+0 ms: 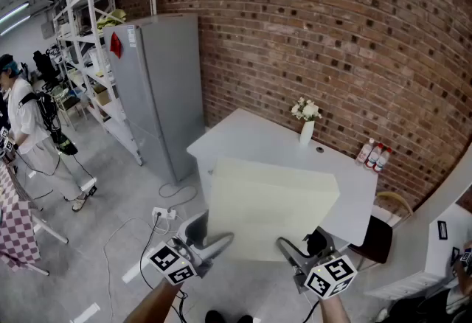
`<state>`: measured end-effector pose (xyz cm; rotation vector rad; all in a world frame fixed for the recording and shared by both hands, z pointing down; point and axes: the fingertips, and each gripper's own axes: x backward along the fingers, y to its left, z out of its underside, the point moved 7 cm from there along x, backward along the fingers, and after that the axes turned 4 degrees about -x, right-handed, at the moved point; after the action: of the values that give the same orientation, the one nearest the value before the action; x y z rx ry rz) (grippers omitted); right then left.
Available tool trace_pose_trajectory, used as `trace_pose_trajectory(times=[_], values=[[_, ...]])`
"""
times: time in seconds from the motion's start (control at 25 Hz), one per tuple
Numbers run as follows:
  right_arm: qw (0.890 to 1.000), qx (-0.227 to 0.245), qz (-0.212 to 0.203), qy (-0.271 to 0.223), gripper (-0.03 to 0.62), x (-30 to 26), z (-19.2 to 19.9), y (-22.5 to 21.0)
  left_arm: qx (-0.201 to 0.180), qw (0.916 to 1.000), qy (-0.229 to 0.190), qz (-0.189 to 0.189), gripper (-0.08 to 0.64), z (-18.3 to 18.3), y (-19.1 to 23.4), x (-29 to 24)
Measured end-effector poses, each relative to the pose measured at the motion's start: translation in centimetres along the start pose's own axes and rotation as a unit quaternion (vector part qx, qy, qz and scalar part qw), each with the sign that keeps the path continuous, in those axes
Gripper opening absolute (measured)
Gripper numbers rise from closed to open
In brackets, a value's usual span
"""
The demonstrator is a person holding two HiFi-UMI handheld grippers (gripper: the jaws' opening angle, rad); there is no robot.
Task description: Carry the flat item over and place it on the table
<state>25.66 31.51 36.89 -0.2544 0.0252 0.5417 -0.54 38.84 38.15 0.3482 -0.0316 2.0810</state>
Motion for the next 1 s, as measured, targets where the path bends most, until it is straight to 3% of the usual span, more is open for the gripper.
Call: trace_pose_trajectory(times=[0.56, 1.0], values=[[1.0, -0.009, -0.003, -0.01, 0.367, -0.1, 0.0, 0.3, 0.003, 1.0, -0.003, 0.004, 0.359, -0.3, 0.1, 0.1], [1.0, -0.007, -0.008, 0.006, 0.368, 1.1, 0.1, -1.6, 0.006, 0.9998, 0.017, -0.002, 0.358, 0.9, -1.3, -1.1]])
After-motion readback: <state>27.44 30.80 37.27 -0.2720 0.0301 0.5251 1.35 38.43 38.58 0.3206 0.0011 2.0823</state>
